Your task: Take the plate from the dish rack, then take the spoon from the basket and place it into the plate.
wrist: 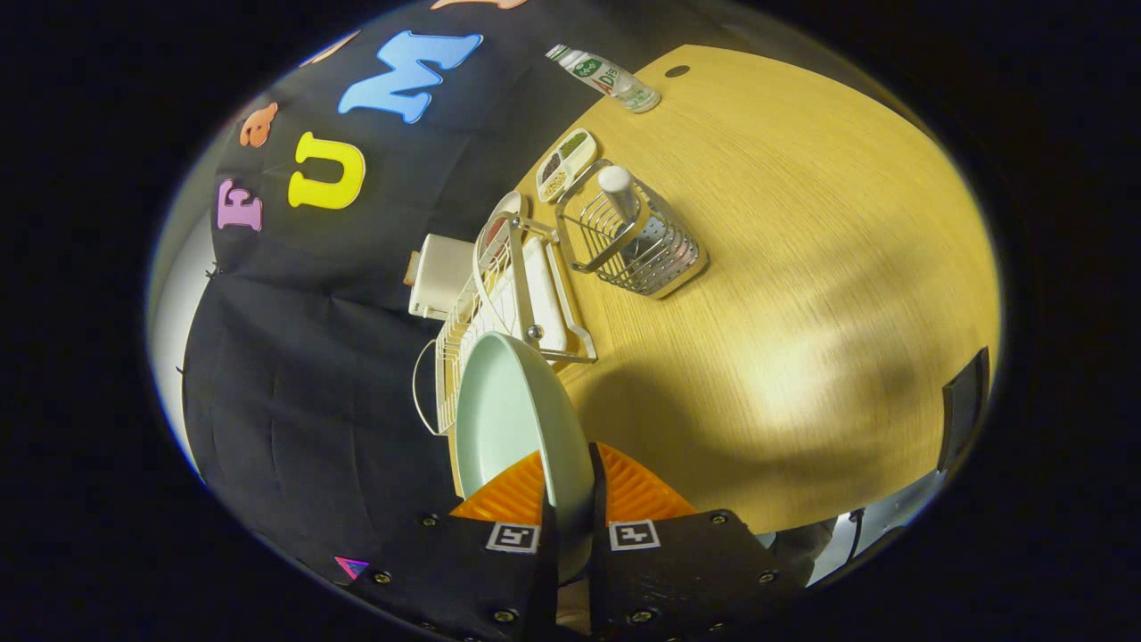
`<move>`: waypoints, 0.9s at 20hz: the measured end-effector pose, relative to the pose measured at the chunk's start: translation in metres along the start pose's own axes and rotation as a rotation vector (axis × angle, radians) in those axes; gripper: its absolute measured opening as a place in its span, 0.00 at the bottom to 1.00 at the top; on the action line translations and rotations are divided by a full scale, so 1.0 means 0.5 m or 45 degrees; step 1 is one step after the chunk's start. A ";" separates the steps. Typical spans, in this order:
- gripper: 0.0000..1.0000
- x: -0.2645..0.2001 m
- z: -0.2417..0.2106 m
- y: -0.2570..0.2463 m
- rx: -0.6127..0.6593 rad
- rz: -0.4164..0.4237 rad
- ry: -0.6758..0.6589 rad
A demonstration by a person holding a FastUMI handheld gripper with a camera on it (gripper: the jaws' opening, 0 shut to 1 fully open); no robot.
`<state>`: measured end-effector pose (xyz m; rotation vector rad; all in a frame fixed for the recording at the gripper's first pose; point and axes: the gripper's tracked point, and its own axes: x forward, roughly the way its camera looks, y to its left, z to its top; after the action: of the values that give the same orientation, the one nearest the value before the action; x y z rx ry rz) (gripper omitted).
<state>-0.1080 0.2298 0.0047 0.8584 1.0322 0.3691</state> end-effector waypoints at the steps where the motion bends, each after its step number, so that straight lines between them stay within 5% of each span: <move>1: 0.14 0.008 -0.004 -0.014 -0.005 -0.021 0.002; 7: 0.16 0.048 -0.018 -0.072 -0.001 -0.089 0.018; 11: 0.19 0.064 -0.031 -0.056 0.077 0.007 0.062; 13: 0.30 0.090 -0.032 -0.061 0.046 -0.017 0.053; 16: 0.62 0.039 -0.007 -0.088 -0.113 -0.131 0.024; 18: 0.62 0.004 0.023 -0.095 -0.209 -0.178 -0.058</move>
<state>-0.1026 0.1962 -0.0304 0.6409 0.9987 0.3102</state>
